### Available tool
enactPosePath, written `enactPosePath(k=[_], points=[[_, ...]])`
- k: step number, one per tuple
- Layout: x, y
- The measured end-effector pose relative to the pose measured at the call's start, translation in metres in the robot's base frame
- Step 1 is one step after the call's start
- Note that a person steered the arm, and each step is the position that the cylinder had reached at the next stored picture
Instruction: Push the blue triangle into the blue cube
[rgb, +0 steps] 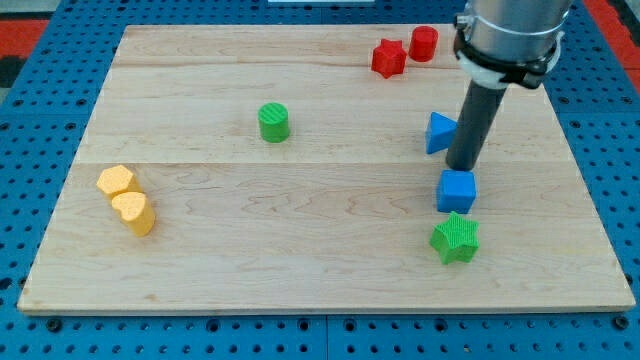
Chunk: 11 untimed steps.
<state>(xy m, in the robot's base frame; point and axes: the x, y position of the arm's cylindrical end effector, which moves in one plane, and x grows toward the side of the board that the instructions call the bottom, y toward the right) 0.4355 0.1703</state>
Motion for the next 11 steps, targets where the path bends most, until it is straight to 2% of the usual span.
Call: enactPosePath(k=[1,2,3,5,7,9,10,11], points=[[-0.057,0.047],[-0.086,-0.001],[-0.074,-0.038],[-0.018,-0.032],[-0.044,-0.031],[0.011,-0.036],[0.001,-0.046],[-0.050,-0.041]])
